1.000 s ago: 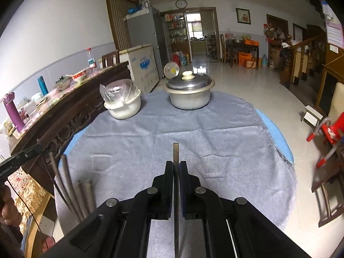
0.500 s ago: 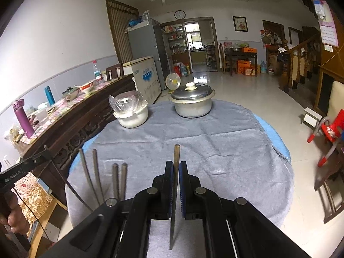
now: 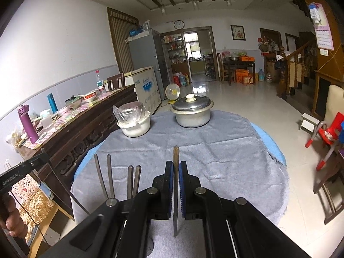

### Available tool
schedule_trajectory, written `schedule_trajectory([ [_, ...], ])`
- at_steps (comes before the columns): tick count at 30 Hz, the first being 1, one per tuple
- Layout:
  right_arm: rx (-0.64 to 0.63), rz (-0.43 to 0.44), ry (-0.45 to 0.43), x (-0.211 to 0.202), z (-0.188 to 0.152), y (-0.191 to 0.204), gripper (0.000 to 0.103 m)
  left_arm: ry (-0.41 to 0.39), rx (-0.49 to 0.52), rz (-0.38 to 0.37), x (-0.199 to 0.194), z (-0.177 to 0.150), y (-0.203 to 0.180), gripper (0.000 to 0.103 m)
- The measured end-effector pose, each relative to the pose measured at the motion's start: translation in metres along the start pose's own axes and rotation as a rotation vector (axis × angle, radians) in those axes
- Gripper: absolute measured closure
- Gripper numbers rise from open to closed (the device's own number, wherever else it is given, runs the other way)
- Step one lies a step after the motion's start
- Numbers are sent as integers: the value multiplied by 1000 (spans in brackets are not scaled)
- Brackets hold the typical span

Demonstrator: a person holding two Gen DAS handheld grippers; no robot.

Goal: Organize utensils
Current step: 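Lower the chopsticks into the holder and open both grippers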

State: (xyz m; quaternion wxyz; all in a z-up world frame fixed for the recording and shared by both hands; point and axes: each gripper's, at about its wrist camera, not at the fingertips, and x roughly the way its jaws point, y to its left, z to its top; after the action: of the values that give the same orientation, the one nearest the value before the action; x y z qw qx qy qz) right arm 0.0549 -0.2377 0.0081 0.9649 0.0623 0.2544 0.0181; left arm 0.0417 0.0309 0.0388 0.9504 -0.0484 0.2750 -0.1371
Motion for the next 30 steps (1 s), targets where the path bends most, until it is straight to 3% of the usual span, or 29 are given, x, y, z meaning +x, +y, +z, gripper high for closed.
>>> schedule_trajectory([
  [30,-38,35,-81,-55,1,28,97,-81,51,81,-48,0,-18,98],
])
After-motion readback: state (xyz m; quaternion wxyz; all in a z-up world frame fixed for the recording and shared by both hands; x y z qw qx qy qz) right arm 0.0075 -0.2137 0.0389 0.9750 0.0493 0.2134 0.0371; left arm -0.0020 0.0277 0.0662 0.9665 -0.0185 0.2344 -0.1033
